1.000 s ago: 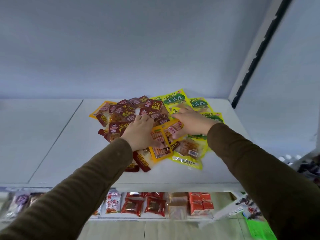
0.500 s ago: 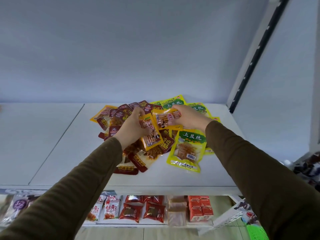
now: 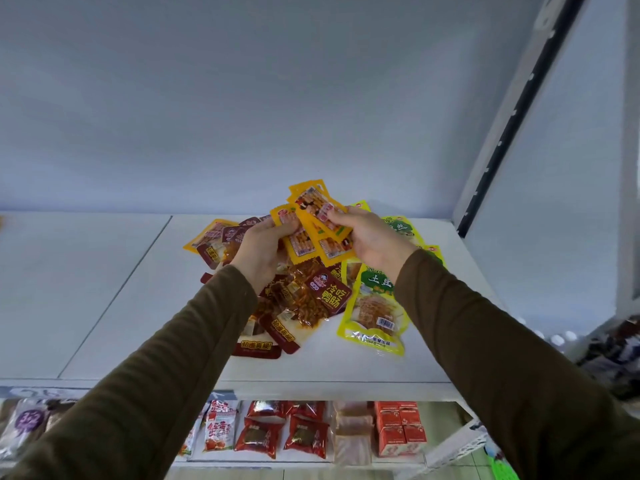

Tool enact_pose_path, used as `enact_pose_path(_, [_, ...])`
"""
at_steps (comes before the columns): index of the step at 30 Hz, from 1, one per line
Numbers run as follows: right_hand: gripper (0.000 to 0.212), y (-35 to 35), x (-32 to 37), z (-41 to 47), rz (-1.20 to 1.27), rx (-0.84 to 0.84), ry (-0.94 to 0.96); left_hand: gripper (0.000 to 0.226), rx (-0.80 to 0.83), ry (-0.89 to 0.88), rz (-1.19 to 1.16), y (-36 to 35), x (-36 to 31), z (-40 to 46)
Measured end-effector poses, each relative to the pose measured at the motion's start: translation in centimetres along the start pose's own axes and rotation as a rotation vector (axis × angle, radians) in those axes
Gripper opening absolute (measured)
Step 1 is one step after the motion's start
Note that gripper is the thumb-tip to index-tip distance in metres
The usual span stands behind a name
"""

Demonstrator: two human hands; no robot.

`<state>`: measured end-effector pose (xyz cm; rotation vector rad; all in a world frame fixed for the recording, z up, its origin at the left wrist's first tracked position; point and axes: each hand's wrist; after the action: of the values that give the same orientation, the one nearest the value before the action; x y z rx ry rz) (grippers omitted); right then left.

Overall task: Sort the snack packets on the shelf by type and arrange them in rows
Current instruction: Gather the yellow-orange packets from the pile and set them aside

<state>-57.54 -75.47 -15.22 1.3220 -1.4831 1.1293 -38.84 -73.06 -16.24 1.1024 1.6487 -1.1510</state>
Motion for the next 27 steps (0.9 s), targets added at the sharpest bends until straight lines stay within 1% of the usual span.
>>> enact_pose_path(1, [0.024,-0.4,-0.3,-0.2,0.027,-0.006,-0.014,0.023,0.024,0.071,-0.106,-0.5,0.0,-0.1])
enact_pose_path(3, [0.031,-1.2,-0.8,-0.6,0.101,-0.043,-0.037,0.028,0.014,0.199,-0.259,-1.2,-0.2,-0.3])
enact_pose_path(5, [0.04,-1.8,-1.4,-0.7,0.15,-0.076,-0.033,0.035,-0.021,0.243,-0.306,-1.5,0.0,-0.1])
enact_pose_path(7, [0.051,-2.6,-2.2,-1.0,0.179,-0.105,-0.032,0.049,0.01,0.242,-0.288,-1.6,0.1,-0.3])
enact_pose_path(8, [0.052,-2.9,-2.6,-1.2,0.194,-0.121,-0.033,0.051,0.051,0.233,-0.268,-1.7,0.1,-0.7])
enact_pose_path(10, [0.04,-3.4,-3.2,-1.5,0.228,-0.135,-0.007,0.046,0.125,0.168,-0.186,-2.0,0.3,-1.4])
enact_pose_path(11, [0.035,-3.7,-3.5,-1.8,0.24,-0.141,0.007,0.043,0.13,0.114,-0.138,-2.1,0.4,-1.6])
enact_pose_path(13, [0.034,-4.3,-3.9,-2.3,0.241,-0.158,0.015,0.045,0.085,0.012,-0.05,-2.2,0.9,-1.8])
enact_pose_path(15, [0.03,-4.7,-4.1,-2.6,0.227,-0.142,0.026,0.044,0.053,-0.041,0.004,-2.0,1.1,-1.8])
enact_pose_path(17, [0.03,-5.0,-4.3,-2.6,0.194,-0.109,0.027,0.041,0.035,-0.055,0.035,-1.5,1.2,-1.7])
enact_pose_path(19, [0.038,-5.3,-4.2,-2.5,0.134,-0.099,-0.001,0.038,0.025,-0.039,0.02,-0.6,1.2,-1.6])
enact_pose_path(22, [0.035,-6.1,-4.1,-2.3,0.008,-0.047,-0.023,0.03,-0.016,0.0,-0.025,1.2,1.1,-1.5])
enact_pose_path(24, [0.044,-7.0,-4.0,-2.2,-0.117,-0.03,0.046,0.025,-0.064,0.022,-0.061,2.9,0.9,-1.6])
enact_pose_path(27, [0.048,-9.3,-4.1,-1.6,-0.279,0.015,0.223,0.03,-0.106,0.014,-0.071,6.3,0.4,-1.5])
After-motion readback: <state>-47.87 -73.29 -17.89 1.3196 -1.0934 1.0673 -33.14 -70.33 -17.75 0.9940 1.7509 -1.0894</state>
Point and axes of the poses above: each hand's wrist, its own z-axis towards the middle knuckle, its own y-axis out of the back of the hand, x = y × z, and after that the axes turned 9 degrees about -x, right-handed
